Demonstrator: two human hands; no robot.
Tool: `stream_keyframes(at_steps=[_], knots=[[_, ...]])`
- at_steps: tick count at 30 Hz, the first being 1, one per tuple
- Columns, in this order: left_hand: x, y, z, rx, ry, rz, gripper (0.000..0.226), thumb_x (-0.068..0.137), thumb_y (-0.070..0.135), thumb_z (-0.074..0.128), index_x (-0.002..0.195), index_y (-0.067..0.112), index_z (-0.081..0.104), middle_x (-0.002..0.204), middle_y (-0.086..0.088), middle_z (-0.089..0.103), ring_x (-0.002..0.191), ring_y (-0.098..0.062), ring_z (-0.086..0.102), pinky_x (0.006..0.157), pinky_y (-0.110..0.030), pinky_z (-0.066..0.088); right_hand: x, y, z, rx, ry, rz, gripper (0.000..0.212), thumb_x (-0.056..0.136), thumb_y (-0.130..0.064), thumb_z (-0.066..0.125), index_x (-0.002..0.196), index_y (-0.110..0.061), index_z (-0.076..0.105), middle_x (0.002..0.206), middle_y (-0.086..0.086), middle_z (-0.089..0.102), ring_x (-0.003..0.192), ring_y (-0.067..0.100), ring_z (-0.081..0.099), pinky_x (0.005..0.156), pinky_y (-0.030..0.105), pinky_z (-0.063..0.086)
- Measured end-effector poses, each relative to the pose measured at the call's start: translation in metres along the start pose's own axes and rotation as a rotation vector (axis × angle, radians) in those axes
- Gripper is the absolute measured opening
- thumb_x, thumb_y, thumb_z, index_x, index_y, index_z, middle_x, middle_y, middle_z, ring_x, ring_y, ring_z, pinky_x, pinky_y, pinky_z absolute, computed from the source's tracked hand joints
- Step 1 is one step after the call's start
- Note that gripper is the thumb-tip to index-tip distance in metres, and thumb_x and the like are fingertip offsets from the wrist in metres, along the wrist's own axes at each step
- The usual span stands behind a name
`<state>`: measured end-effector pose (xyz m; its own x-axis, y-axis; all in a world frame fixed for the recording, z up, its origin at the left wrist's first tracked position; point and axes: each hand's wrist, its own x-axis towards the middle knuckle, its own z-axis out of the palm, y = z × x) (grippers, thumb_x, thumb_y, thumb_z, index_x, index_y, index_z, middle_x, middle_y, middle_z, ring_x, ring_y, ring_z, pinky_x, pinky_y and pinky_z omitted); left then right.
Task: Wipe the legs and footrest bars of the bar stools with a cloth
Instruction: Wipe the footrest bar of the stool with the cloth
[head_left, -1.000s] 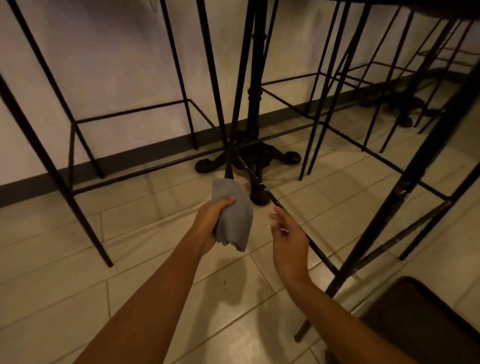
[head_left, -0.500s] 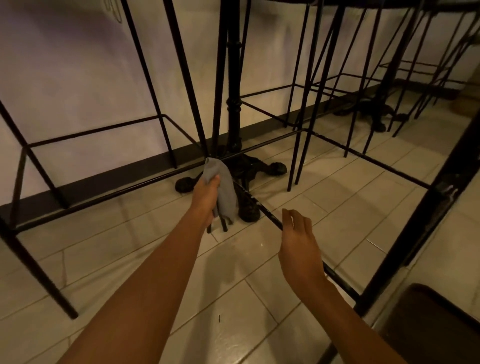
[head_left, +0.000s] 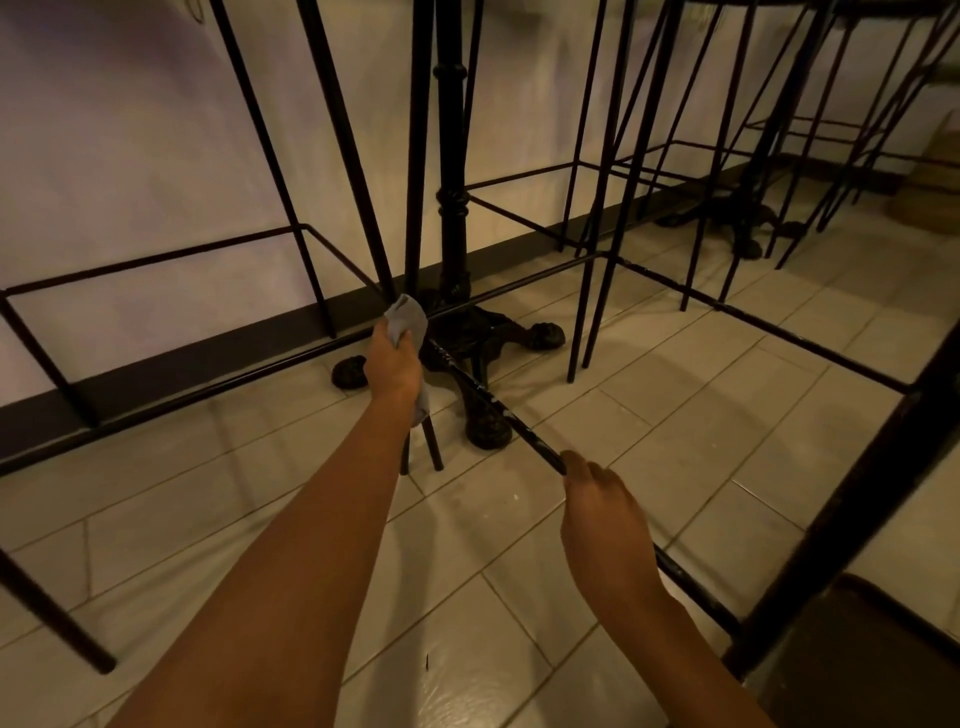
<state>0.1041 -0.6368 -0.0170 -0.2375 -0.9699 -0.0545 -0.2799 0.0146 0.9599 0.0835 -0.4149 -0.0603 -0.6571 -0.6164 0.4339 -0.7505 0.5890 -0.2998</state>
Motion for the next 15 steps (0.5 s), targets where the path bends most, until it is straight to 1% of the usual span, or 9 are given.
stream_keyframes(at_steps=[2, 7, 9, 11, 13, 15], knots=[[0.004, 0.001, 0.004, 0.041, -0.044, -0.009, 0.039, 0.1, 0.021, 0.032, 0.139, 0.015, 0.039, 0.132, -0.017, 0.051, 0.121, -0.033, 0.048, 0.1, -0.041, 0.039, 0.001, 0.002, 0.004, -0.005, 0.01, -0.001, 0.052, 0.033, 0.013, 0.087, 0.08, -0.001, 0.069, 0.05, 0.004, 0.06, 0.041, 0.015, 0.057, 0.036, 0.018, 0.043], [0.006, 0.0, 0.009, 0.111, -0.179, 0.041, 0.039, 0.099, 0.022, 0.038, 0.137, 0.013, 0.042, 0.134, -0.016, 0.049, 0.122, -0.032, 0.048, 0.103, -0.041, 0.04, 0.001, 0.004, 0.008, -0.02, 0.023, -0.015, 0.054, 0.033, 0.009, 0.088, 0.082, -0.003, 0.07, 0.051, 0.003, 0.06, 0.043, 0.013, 0.056, 0.037, 0.016, 0.042], [0.011, -0.003, 0.013, 0.182, -0.205, 0.044, 0.038, 0.098, 0.023, 0.041, 0.134, 0.013, 0.046, 0.134, -0.018, 0.048, 0.121, -0.033, 0.047, 0.104, -0.042, 0.04, 0.001, 0.003, 0.008, -0.022, 0.036, -0.018, 0.054, 0.033, 0.01, 0.087, 0.082, -0.003, 0.07, 0.052, 0.003, 0.061, 0.044, 0.013, 0.057, 0.039, 0.015, 0.043], [0.012, -0.004, 0.015, 0.222, -0.217, 0.035, 0.038, 0.098, 0.024, 0.042, 0.132, 0.01, 0.048, 0.131, -0.019, 0.05, 0.12, -0.034, 0.047, 0.103, -0.044, 0.041, 0.001, 0.003, 0.008, -0.013, 0.043, -0.016, 0.054, 0.033, 0.01, 0.086, 0.083, -0.003, 0.07, 0.053, 0.002, 0.061, 0.045, 0.014, 0.058, 0.039, 0.015, 0.043], [0.012, -0.002, 0.016, 0.233, -0.219, 0.028, 0.036, 0.098, 0.022, 0.042, 0.13, 0.008, 0.049, 0.127, -0.019, 0.053, 0.118, -0.033, 0.05, 0.1, -0.04, 0.043, 0.001, 0.004, 0.008, -0.009, 0.041, -0.011, 0.054, 0.034, 0.008, 0.087, 0.084, -0.004, 0.07, 0.054, 0.002, 0.062, 0.046, 0.013, 0.058, 0.039, 0.014, 0.042], [0.013, -0.002, 0.016, 0.214, -0.224, 0.029, 0.034, 0.098, 0.02, 0.042, 0.128, 0.007, 0.05, 0.125, -0.019, 0.055, 0.115, -0.032, 0.052, 0.093, -0.034, 0.043, 0.001, 0.003, 0.007, 0.01, 0.038, 0.001, 0.053, 0.036, 0.008, 0.088, 0.084, -0.003, 0.07, 0.054, 0.003, 0.062, 0.045, 0.013, 0.057, 0.038, 0.014, 0.041]])
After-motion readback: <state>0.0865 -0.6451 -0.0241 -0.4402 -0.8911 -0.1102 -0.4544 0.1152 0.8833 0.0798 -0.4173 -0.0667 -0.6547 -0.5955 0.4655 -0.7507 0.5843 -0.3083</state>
